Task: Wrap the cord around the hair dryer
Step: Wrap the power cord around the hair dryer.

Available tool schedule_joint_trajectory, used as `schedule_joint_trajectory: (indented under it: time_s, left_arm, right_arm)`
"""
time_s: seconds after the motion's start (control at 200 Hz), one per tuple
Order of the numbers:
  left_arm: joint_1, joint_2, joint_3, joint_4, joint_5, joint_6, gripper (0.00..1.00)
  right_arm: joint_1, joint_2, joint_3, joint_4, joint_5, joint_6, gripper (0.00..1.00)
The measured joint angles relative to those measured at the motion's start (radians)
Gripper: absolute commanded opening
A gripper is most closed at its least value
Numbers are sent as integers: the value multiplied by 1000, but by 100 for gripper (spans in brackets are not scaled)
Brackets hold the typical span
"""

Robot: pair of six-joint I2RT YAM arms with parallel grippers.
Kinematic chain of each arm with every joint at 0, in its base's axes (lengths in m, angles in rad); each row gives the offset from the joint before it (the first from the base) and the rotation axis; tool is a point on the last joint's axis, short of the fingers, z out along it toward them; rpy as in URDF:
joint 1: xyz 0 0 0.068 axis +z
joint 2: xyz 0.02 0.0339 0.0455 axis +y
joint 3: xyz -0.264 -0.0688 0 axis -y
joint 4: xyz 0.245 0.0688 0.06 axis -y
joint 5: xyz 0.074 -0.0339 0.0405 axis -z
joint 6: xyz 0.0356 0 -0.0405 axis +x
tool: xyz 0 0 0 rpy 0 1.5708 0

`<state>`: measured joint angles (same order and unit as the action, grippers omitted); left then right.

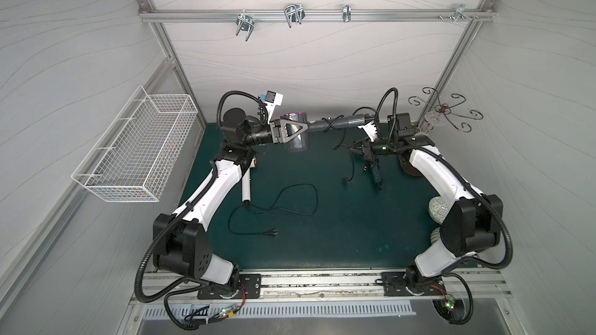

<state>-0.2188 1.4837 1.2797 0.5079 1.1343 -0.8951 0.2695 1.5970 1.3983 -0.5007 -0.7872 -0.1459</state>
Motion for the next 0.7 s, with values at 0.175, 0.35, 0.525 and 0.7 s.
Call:
schedule_joint_trajectory:
  time_s: [0.175, 0.35, 0.525, 0.7]
  left_arm:
    - [50, 13, 0, -7, -69, 3, 0]
    - [127, 13, -1, -76, -161, 57, 0]
    - [161, 23, -5, -201, -261, 144, 0]
    - [163, 70, -6, -318, -320, 227, 0]
  right_arm:
    - [64, -77, -118, 37, -1, 45, 0]
    - [128, -156, -166, 41, 17, 66, 0]
    - [274, -190, -104, -25, 92, 47, 0]
    - [405, -190, 51, -153, 208, -17, 0]
